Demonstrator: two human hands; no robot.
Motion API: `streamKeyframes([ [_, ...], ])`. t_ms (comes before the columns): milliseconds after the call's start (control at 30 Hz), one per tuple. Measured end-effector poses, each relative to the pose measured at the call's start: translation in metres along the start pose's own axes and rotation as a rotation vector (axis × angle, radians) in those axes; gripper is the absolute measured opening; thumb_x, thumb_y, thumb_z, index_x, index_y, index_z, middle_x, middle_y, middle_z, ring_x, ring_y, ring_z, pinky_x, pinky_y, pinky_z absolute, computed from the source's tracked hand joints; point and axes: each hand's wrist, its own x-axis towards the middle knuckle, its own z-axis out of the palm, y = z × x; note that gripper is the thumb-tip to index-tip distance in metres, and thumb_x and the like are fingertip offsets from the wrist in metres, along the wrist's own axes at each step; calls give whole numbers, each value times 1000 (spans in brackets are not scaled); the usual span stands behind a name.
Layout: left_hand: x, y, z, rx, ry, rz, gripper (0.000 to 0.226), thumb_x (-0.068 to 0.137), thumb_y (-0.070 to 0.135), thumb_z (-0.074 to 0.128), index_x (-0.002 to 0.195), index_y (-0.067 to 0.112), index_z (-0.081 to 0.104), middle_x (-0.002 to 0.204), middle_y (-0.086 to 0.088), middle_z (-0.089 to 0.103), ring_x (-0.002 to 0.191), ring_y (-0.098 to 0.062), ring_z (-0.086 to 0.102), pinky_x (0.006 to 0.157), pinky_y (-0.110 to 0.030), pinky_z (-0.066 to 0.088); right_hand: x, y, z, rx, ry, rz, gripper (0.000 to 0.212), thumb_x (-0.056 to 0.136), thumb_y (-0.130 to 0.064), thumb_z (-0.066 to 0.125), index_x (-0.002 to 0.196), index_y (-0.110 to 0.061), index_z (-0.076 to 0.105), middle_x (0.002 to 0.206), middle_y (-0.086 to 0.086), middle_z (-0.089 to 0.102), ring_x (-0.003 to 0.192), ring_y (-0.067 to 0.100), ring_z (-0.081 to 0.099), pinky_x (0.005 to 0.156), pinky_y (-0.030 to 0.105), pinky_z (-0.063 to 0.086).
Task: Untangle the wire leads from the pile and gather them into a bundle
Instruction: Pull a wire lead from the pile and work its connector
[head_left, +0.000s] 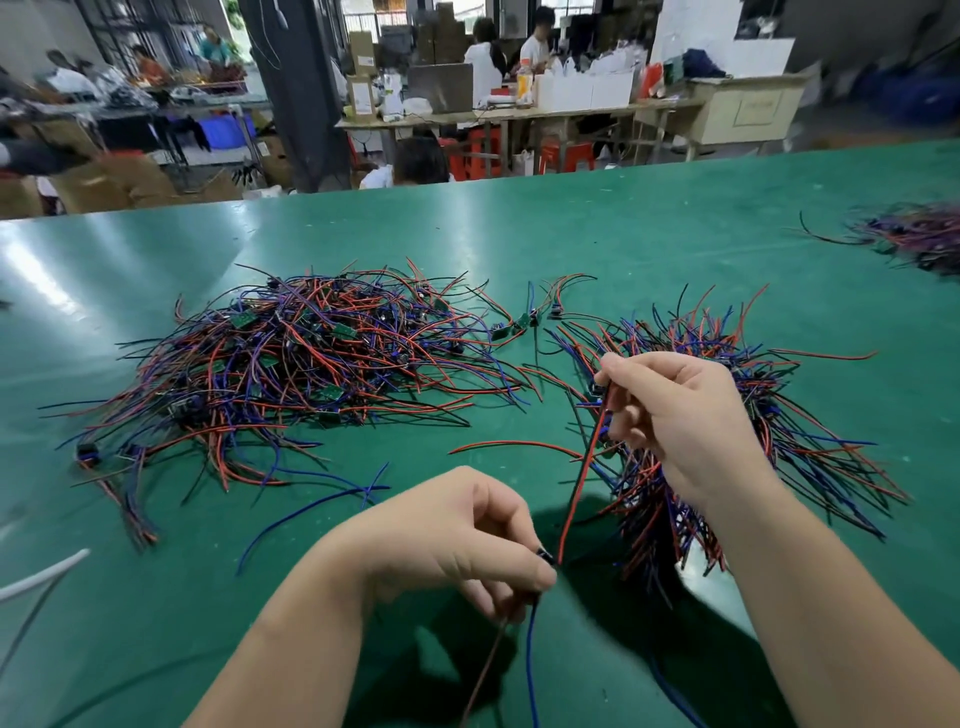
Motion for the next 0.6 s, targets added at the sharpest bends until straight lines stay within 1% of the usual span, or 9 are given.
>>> streamKeyframes([
  [67, -5, -1, -8, 6, -29, 2, 15, 65, 15, 76, 61, 23, 64, 61, 0, 66, 49, -10, 61, 48, -20, 50, -2, -4, -1, 62, -16, 47, 25, 85, -15, 66, 60, -11, 68, 50, 0, 53, 37, 10, 46, 39, 15, 33],
  [133, -7, -2, -15, -21, 10, 25, 13, 59, 23, 78, 60, 23, 65, 63, -3, 67, 49, -11, 61, 47, -20, 50, -2, -5, 0, 159, -8, 97, 25, 87, -16, 63, 63, -11, 68, 50, 0, 52, 37, 9, 46, 38, 16, 34],
  [267, -2, -4, -27, -220, 289, 137, 21, 58, 15, 86, 57, 19, 66, 66, -8, 68, 50, -14, 62, 50, -21, 51, 0, -5, 3, 272, 32, 157, 11, 92, -24, 59, 86, -16, 59, 55, 2, 60, 38, 10, 52, 36, 15, 37],
  [300, 1, -4, -27, -299, 368, 169, 22, 54, 17, 87, 57, 17, 65, 66, -9, 66, 50, -14, 61, 51, -23, 51, -1, -4, 4, 228, -3, 150, 9, 91, -24, 61, 86, -17, 56, 58, 3, 62, 39, 12, 53, 37, 17, 40],
  [367, 8, -5, -23, -409, 493, 214, 23, 54, 29, 80, 61, 15, 63, 64, -8, 65, 49, -13, 60, 51, -24, 52, -8, 2, 10, 34, -208, 57, 12, 84, -20, 68, 88, -19, 58, 73, 6, 65, 47, 15, 56, 44, 21, 44],
  [433, 13, -7, -17, -416, 539, 231, 23, 58, 30, 75, 66, 12, 64, 61, -5, 66, 49, -11, 60, 51, -25, 54, -17, 10, 18, -252, -462, -111, 27, 75, -13, 78, 96, -23, 63, 90, 6, 66, 61, 14, 59, 57, 24, 49],
  [467, 15, -7, -14, -401, 528, 232, 20, 60, 30, 74, 65, 13, 66, 59, -4, 66, 49, -11, 60, 51, -26, 55, -21, 14, 22, -361, -535, -194, 33, 73, -10, 80, 99, -24, 65, 93, 4, 67, 66, 12, 59, 62, 25, 50],
  [533, 16, -7, -8, -341, 478, 248, 21, 66, 34, 69, 62, 13, 68, 58, -5, 66, 51, -13, 63, 54, -27, 57, -25, 18, 29, -466, -521, -332, 30, 73, -8, 79, 95, -23, 67, 87, -2, 69, 70, 8, 60, 67, 27, 51],
  [600, 17, -4, -6, -338, 508, 289, 28, 75, 38, 60, 66, 13, 69, 63, -6, 70, 54, -16, 67, 54, -27, 58, -24, 17, 28, -450, -429, -386, 24, 74, -5, 77, 87, -24, 69, 81, -5, 71, 71, 5, 63, 69, 24, 51],
])
